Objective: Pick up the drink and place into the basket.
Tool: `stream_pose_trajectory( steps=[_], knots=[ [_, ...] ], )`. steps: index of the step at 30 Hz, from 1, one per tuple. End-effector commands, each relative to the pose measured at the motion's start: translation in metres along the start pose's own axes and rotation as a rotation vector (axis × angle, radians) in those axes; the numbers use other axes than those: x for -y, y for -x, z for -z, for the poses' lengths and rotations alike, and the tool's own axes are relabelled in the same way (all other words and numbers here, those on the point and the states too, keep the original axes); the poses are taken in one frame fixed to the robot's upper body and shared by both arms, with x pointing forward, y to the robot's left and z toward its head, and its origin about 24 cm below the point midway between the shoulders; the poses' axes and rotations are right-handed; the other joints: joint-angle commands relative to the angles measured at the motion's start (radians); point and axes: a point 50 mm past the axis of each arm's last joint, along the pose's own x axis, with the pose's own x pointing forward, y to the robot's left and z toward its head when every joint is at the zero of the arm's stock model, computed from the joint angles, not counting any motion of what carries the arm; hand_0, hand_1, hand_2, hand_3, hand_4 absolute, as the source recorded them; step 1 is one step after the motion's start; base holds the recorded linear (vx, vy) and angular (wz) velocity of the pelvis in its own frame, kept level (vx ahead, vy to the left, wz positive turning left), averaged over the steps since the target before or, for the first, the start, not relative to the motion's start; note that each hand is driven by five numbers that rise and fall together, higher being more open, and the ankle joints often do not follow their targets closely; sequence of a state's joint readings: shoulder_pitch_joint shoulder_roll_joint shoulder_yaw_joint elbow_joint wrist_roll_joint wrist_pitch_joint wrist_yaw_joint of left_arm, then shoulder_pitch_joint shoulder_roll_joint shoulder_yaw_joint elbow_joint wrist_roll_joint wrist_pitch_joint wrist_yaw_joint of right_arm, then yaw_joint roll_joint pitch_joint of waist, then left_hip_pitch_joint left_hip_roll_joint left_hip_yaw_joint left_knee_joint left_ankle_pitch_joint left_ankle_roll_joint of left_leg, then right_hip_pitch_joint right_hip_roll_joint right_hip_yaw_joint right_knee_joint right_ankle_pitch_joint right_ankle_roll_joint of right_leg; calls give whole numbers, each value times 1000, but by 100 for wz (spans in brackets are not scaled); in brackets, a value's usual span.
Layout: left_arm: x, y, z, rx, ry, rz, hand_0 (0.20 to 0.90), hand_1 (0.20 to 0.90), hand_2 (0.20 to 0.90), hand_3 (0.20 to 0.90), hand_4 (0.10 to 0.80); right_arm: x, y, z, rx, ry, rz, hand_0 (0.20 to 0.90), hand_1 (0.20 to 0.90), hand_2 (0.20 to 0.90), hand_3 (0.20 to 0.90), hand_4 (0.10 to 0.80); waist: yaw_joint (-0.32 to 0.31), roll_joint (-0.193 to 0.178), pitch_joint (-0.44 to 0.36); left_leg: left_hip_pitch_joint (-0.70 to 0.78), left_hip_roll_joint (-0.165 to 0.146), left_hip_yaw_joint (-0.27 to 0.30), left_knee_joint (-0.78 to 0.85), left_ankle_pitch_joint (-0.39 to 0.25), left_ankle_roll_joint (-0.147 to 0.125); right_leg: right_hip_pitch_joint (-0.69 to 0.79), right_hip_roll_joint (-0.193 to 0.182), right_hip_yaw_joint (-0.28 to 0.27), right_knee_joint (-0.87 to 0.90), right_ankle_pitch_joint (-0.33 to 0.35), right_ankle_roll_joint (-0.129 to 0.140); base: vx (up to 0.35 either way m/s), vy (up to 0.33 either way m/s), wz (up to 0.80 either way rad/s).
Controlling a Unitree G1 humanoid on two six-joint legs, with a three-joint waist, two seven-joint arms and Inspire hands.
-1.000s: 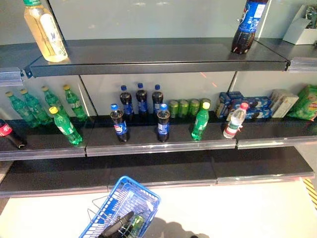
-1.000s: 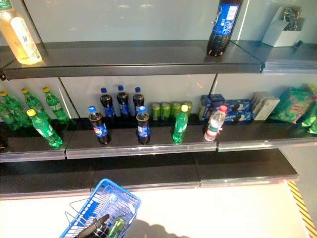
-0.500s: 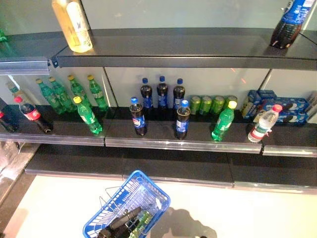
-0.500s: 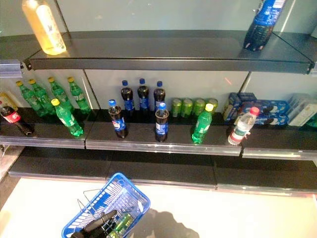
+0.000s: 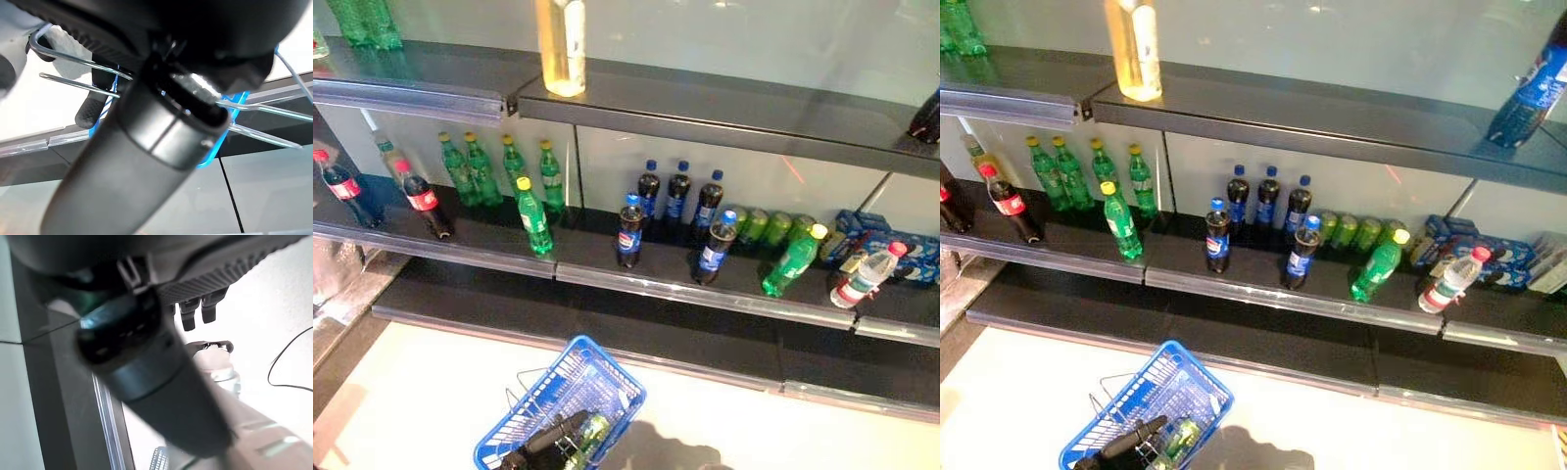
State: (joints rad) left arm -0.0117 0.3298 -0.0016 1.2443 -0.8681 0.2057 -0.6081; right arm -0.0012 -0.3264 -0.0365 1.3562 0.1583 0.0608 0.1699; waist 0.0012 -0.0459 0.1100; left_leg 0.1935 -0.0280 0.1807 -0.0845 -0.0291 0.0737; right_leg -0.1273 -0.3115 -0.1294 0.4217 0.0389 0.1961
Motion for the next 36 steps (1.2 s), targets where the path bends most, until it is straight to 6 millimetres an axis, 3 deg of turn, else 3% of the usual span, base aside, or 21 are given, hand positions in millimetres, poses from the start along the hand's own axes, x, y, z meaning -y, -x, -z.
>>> stream_pose_trajectory(
  steps=[1, 3, 5, 6, 7, 8, 9, 14, 18, 22, 24, 27, 29, 30, 31, 32, 33, 36],
  knots=[
    [43, -13, -43, 111, -78, 271, 300, 300, 300, 200, 100, 17, 3, -14, 30, 11, 56, 900, 900, 900, 900, 800, 10, 20, 6, -44, -18, -1, 14, -39, -47, 7, 79, -8, -108, 96, -24, 99, -63, 29],
    [44, -14, -43, 106, -85, 274, 300, 300, 300, 200, 100, 16, 3, -13, 27, 9, 53, 900, 900, 900, 900, 800, 7, 13, 7, -36, -27, -12, 10, -51, -46, 9, 110, -23, -193, 85, -22, 133, -81, 16],
    [43, -15, -37, 89, -99, 264, 300, 300, 300, 200, 100, 13, 2, -15, 29, -8, 43, 900, 900, 900, 900, 800, -6, 3, 7, -19, -48, -40, 0, -68, -40, -8, 199, -23, -311, 77, -20, 178, -88, 17],
    [42, -15, -37, 86, -101, 262, 300, 300, 300, 200, 100, 12, 2, -15, 29, -9, 41, 900, 900, 900, 900, 800, -9, 2, 7, -17, -51, -44, 0, -70, -39, -12, 210, -21, -320, 77, -21, 178, -75, 24],
    [40, -14, -35, 80, -109, 258, 300, 300, 300, 200, 100, 11, 2, -16, 27, -12, 34, 900, 900, 900, 900, 800, -20, 0, 9, -4, -62, -66, -2, -79, -35, -45, 246, -19, -338, 93, -22, 110, -47, 18],
    [40, -14, -35, 80, -109, 258, 300, 300, 300, 200, 100, 11, 2, -16, 27, -12, 34, 900, 900, 900, 900, 800, -20, 0, 9, -4, -62, -66, -2, -79, -35, -45, 246, -19, -338, 93, -22, 176, -73, 48],
    [40, -13, -37, 81, -111, 257, 300, 300, 300, 200, 100, 9, 1, -16, 19, -7, 29, 900, 900, 900, 900, 800, -31, 2, 14, 9, -71, -91, -2, -84, -29, -89, 270, -18, -316, 109, -24, 112, -47, 42],
    [40, -16, -28, 70, -112, 251, 300, 300, 300, 200, 100, 6, 1, -7, -7, -10, 37, 900, 900, 900, 900, 800, -34, 6, -6, 16, -85, -136, 19, -96, -18, -29, 299, 29, -340, 78, -67, 150, -105, 40],
    [37, -15, -20, 58, -125, 251, 300, 300, 300, 200, 100, 5, 0, -7, 2, -21, 33, 900, 900, 900, 900, 800, -33, 14, -27, 14, -82, -115, 58, -117, -21, 35, 304, 39, -373, 51, -91, 111, -109, 6],
    [40, -17, -18, 67, -127, 259, 300, 300, 300, 200, 100, 3, 0, -10, 7, -13, 22, 900, 900, 900, 900, 800, -37, 16, -35, -36, -76, -84, 206, -149, -48, 87, 297, 53, -379, 19, -118, 45, -87, 4],
    [52, -23, -17, 69, -136, 300, 300, 300, 300, 200, 100, 4, 0, -11, 17, -16, 29, 900, 900, 900, 900, 800, -32, 11, -7, -175, -44, -80, 503, -35, -117, 119, 280, 49, -368, -4, -156, -34, -108, 24],
    [57, -25, -15, 67, -131, 316, 300, 300, 300, 200, 100, 10, 1, -11, 22, -19, 54, 900, 900, 900, 900, 800, -29, 10, 8, -270, -37, -78, 662, -19, -136, 135, 268, 60, -363, -15, -174, -16, -29, 29],
    [59, -26, -16, 62, -139, 319, 300, 300, 300, 200, 100, 12, 2, -9, 24, -28, 58, 900, 900, 900, 900, 800, -29, 8, 11, -274, 14, -71, 629, -5, -134, 141, 266, 64, -360, -24, -176, 9, 13, 0],
    [59, -26, -16, 62, -139, 319, 300, 300, 300, 200, 100, 12, 2, -9, 24, -28, 58, 900, 900, 900, 900, 800, -29, 8, 11, -274, 14, -71, 629, -5, -134, 141, 266, 64, -360, -24, -176, 55, 100, -49],
    [58, -25, -15, 67, -139, 319, 300, 300, 300, 200, 100, 13, 2, -11, 29, -28, 62, 900, 900, 900, 900, 800, -29, 12, 15, -242, 70, -66, 481, 4, -124, 152, 271, 78, -364, -37, -172, 64, 118, -24],
    [57, -24, -15, 70, -137, 318, 300, 300, 300, 200, 100, 14, 2, -11, 30, -29, 64, 900, 900, 900, 900, 800, -28, 14, 16, -234, 76, -66, 452, 4, -122, 154, 273, 82, -366, -39, -171, 132, 229, -8],
    [54, -22, -15, 86, -118, 311, 300, 300, 300, 200, 100, 16, 3, -14, 34, -16, 68, 900, 900, 900, 900, 800, -22, 25, 13, -214, 88, -97, 319, 16, -121, 162, 285, 106, -380, -45, -163, 123, 211, 30],
    [47, -18, -15, 101, -97, 302, 300, 300, 300, 200, 100, 24, 5, -19, 34, 11, 80, 900, 900, 900, 900, 800, -14, 32, 4, -157, 129, -154, 171, 51, -146, 180, 286, 145, -404, -52, -153, 158, 297, -13]
  ],
)
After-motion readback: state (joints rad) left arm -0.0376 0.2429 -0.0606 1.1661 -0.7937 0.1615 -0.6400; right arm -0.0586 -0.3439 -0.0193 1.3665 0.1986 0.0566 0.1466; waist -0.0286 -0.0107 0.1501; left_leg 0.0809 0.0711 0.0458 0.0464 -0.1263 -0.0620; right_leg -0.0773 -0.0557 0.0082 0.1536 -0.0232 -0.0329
